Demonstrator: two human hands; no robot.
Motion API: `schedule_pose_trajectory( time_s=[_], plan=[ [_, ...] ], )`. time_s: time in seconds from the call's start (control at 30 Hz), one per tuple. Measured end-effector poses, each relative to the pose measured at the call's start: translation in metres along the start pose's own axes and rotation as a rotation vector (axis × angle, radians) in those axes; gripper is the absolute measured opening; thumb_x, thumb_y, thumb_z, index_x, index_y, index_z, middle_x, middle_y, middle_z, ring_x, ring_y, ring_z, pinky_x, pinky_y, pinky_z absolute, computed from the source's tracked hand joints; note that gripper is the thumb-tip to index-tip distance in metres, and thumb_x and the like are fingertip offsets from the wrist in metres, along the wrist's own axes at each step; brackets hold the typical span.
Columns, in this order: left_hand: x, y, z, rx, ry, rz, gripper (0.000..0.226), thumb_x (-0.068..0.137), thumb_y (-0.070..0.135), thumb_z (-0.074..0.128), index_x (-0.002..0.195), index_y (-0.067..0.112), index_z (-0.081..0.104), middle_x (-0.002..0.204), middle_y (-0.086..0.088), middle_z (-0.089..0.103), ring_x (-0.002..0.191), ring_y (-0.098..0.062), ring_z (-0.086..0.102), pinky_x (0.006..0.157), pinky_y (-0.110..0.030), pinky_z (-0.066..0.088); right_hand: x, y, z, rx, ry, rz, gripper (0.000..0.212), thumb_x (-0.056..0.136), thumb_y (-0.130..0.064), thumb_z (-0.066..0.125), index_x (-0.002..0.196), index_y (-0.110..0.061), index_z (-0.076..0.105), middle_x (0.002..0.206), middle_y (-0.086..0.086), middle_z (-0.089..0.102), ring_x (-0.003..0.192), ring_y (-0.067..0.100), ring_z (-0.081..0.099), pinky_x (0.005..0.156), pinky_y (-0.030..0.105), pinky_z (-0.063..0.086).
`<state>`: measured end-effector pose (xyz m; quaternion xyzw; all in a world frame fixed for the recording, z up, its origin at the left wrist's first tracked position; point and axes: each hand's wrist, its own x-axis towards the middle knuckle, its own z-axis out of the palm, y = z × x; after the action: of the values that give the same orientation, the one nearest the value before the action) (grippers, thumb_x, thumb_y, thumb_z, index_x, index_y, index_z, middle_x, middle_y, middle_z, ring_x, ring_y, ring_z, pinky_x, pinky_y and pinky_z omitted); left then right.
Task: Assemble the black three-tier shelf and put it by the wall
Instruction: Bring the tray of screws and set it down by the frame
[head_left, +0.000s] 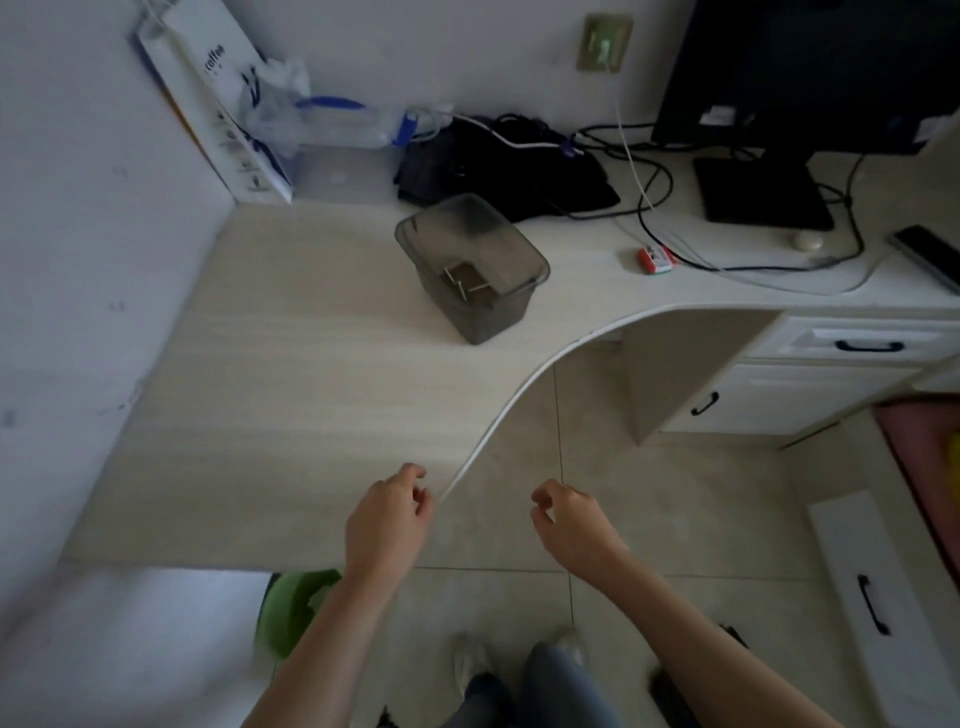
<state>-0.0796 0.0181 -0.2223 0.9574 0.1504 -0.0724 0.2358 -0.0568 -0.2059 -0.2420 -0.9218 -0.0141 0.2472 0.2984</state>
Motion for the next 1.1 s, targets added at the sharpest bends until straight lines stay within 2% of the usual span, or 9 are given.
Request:
schedule_pose_trajectory(
  time_s=[0.13, 0.3, 0.37, 0.53, 0.67, 0.77, 0.9, 1.0, 1.1],
  plan=[
    [0.037, 0.006, -0.015, -0.008, 0.009, 0.014, 0.030, 0.100, 0.028, 0.054, 0.129, 0.023, 0.061, 0.105, 0.003, 0.072, 0.101, -0.021, 0.065, 0.080, -0.036, 0.054, 0.038, -0.018, -0.027, 0.013, 0.056, -0.028, 0.027, 0.098, -0.025, 0.050, 0.119, -0.013, 0.062, 0.113, 0.005, 0.068, 0.104, 0.022, 0.062, 0.087, 0.031, 0.050],
    [0.088, 0.023, -0.031, -0.007, 0.054, 0.019, 0.028, 0.101, 0.029, 0.054, 0.128, 0.023, 0.061, 0.101, 0.007, 0.071, 0.097, -0.018, 0.065, 0.075, -0.033, 0.050, 0.087, -0.036, -0.064, 0.035, 0.129, -0.071, 0.022, 0.097, -0.021, 0.053, 0.112, -0.010, 0.065, 0.108, 0.008, 0.070, 0.102, 0.027, 0.064, 0.083, 0.032, 0.048],
    [0.110, 0.032, -0.037, -0.023, 0.084, 0.006, 0.027, 0.101, 0.028, 0.054, 0.127, 0.023, 0.062, 0.100, 0.007, 0.071, 0.096, -0.018, 0.065, 0.072, -0.031, 0.048, 0.107, -0.042, -0.080, 0.047, 0.130, -0.068, 0.021, 0.097, -0.021, 0.055, 0.113, -0.012, 0.066, 0.108, 0.006, 0.071, 0.103, 0.026, 0.064, 0.080, 0.028, 0.046],
    [0.162, 0.059, -0.055, -0.054, 0.131, -0.027, 0.026, 0.099, 0.029, 0.056, 0.123, 0.023, 0.064, 0.100, 0.006, 0.072, 0.097, -0.020, 0.066, 0.074, -0.033, 0.048, 0.155, -0.053, -0.111, 0.122, 0.078, 0.010, 0.022, 0.097, -0.024, 0.055, 0.113, -0.014, 0.066, 0.106, 0.003, 0.070, 0.101, 0.023, 0.063, 0.076, 0.023, 0.038],
    [0.210, 0.081, -0.071, -0.067, 0.188, 0.000, 0.026, 0.098, 0.024, 0.056, 0.123, 0.019, 0.063, 0.105, 0.001, 0.071, 0.100, -0.025, 0.065, 0.077, -0.037, 0.050, 0.191, -0.061, -0.126, 0.318, 0.001, 0.131, 0.031, 0.101, -0.036, 0.045, 0.093, -0.014, 0.066, 0.091, 0.002, 0.072, 0.086, 0.022, 0.063, 0.079, 0.033, 0.046],
    [0.242, 0.097, -0.078, -0.008, 0.200, 0.070, 0.027, 0.097, 0.021, 0.057, 0.123, 0.014, 0.060, 0.113, -0.005, 0.065, 0.104, -0.029, 0.062, 0.076, -0.041, 0.049, 0.213, -0.065, -0.135, 0.458, -0.032, 0.236, 0.036, 0.102, -0.041, 0.042, 0.083, -0.019, 0.063, 0.083, 0.001, 0.072, 0.081, 0.021, 0.061, 0.077, 0.035, 0.046],
    [0.284, 0.112, -0.082, 0.155, 0.168, 0.147, 0.040, 0.097, 0.023, 0.060, 0.133, 0.006, 0.054, 0.130, -0.013, 0.056, 0.120, -0.034, 0.050, 0.089, -0.045, 0.050, 0.235, -0.071, -0.143, 0.493, -0.112, 0.274, 0.034, 0.101, -0.041, 0.044, 0.089, -0.016, 0.064, 0.079, 0.000, 0.071, 0.078, 0.022, 0.061, 0.073, 0.035, 0.044],
    [0.317, 0.118, -0.083, 0.213, 0.137, 0.160, 0.049, 0.097, 0.023, 0.060, 0.139, 0.002, 0.048, 0.140, -0.016, 0.050, 0.131, -0.035, 0.043, 0.102, -0.044, 0.045, 0.244, -0.075, -0.149, 0.492, -0.128, 0.290, 0.038, 0.101, -0.041, 0.044, 0.082, -0.015, 0.065, 0.078, 0.002, 0.072, 0.074, 0.019, 0.061, 0.071, 0.031, 0.044],
    [0.345, 0.121, -0.081, 0.202, 0.068, 0.128, 0.062, 0.099, 0.026, 0.059, 0.151, 0.003, 0.034, 0.155, -0.015, 0.039, 0.143, -0.034, 0.032, 0.114, -0.044, 0.037, 0.249, -0.074, -0.153, 0.500, -0.160, 0.345, 0.042, 0.102, -0.041, 0.042, 0.079, -0.014, 0.064, 0.075, 0.003, 0.072, 0.064, 0.016, 0.061, 0.058, 0.024, 0.044]
  ],
)
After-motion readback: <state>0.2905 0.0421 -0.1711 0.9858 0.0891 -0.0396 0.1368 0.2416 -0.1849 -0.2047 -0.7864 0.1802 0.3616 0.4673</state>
